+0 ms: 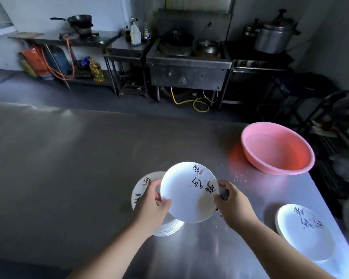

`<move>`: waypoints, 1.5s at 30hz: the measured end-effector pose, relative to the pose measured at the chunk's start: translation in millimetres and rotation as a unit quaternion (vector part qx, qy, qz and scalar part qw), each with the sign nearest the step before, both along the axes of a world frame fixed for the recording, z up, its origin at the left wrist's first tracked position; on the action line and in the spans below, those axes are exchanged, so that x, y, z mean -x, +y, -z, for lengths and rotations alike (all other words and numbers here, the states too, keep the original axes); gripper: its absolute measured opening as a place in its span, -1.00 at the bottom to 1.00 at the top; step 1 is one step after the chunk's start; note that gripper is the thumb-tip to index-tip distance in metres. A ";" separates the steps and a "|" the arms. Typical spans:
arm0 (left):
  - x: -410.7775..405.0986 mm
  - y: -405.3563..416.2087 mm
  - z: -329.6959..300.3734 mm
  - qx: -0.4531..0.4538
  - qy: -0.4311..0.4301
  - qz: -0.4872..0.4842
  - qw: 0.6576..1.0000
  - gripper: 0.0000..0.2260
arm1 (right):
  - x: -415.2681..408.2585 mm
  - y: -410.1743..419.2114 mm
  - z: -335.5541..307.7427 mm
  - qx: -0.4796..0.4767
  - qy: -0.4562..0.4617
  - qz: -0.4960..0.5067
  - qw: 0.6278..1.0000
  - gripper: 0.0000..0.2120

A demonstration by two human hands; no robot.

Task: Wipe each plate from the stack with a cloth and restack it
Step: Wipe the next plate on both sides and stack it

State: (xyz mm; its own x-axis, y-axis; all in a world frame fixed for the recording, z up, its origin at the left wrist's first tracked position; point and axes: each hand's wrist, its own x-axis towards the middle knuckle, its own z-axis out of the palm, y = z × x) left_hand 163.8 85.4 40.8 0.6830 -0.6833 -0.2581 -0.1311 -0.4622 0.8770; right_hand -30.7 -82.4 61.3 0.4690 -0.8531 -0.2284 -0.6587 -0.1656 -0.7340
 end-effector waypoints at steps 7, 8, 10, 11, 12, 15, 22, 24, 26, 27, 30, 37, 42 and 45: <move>75.6 -29.8 28.7 -0.036 -0.004 0.086 0.996 -0.59 | 81.6 -23.6 30.2 -0.025 0.059 0.044 0.997 -0.69; 85.8 -32.6 36.0 -0.041 -0.011 0.090 0.995 -0.60 | 91.6 -23.7 39.0 -0.033 0.074 0.045 0.996 -0.70; 103.8 -37.4 51.4 -0.061 -0.003 0.112 0.992 -0.61 | 108.7 -24.3 57.4 -0.053 0.099 0.048 0.993 -0.70; 110.3 -39.2 59.3 -0.075 0.007 0.122 0.990 -0.60 | 114.9 -24.9 65.5 -0.064 0.108 0.052 0.991 -0.71; 114.8 -40.7 67.5 -0.090 0.014 0.132 0.987 -0.60 | 119.6 -25.9 73.0 -0.073 0.117 0.055 0.989 -0.71; 123.1 -45.2 89.4 -0.133 0.010 0.151 0.979 -0.59 | 126.7 -31.3 90.7 -0.087 0.150 0.050 0.984 -0.70; 131.5 -56.6 123.3 -0.178 -0.028 0.154 0.971 -0.54 | 132.6 -40.1 115.1 -0.076 0.179 0.032 0.980 -0.65; 134.3 -58.6 125.4 -0.180 -0.042 0.148 0.972 -0.53 | 136.2 -42.9 120.7 -0.073 0.179 0.021 0.981 -0.64; 135.9 -60.3 126.6 -0.177 -0.052 0.147 0.972 -0.52 | 140.7 -45.4 125.9 -0.066 0.184 0.008 0.981 -0.65; 136.1 -60.8 127.7 -0.173 -0.052 0.149 0.972 -0.51 | 142.7 -45.8 127.3 -0.058 0.189 0.002 0.980 -0.68; 137.3 -57.3 128.2 -0.170 -0.093 0.162 0.968 -0.52 | 144.0 -46.3 125.5 0.009 0.215 -0.014 0.977 -0.69; 135.4 -34.7 166.6 -0.190 -0.356 0.225 0.887 -0.26 | 99.7 -38.0 127.8 0.102 0.193 -0.243 0.945 -0.36; 136.0 -32.8 182.0 -0.192 -0.382 0.250 0.869 -0.31 | 94.5 -21.7 148.2 0.166 0.263 -0.341 0.887 -0.37; 134.4 -33.7 186.5 -0.197 -0.388 0.259 0.862 -0.33 | 93.8 -22.5 159.3 0.156 0.239 -0.380 0.880 -0.32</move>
State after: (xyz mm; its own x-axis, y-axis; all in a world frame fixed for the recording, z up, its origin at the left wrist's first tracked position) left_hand 29.4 51.7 -145.7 0.3833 -0.9125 -0.1429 -0.8867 -0.4068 0.2197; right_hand -124.5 -104.9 -98.0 0.8446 -0.3914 -0.3654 -0.4925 -0.8356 -0.2434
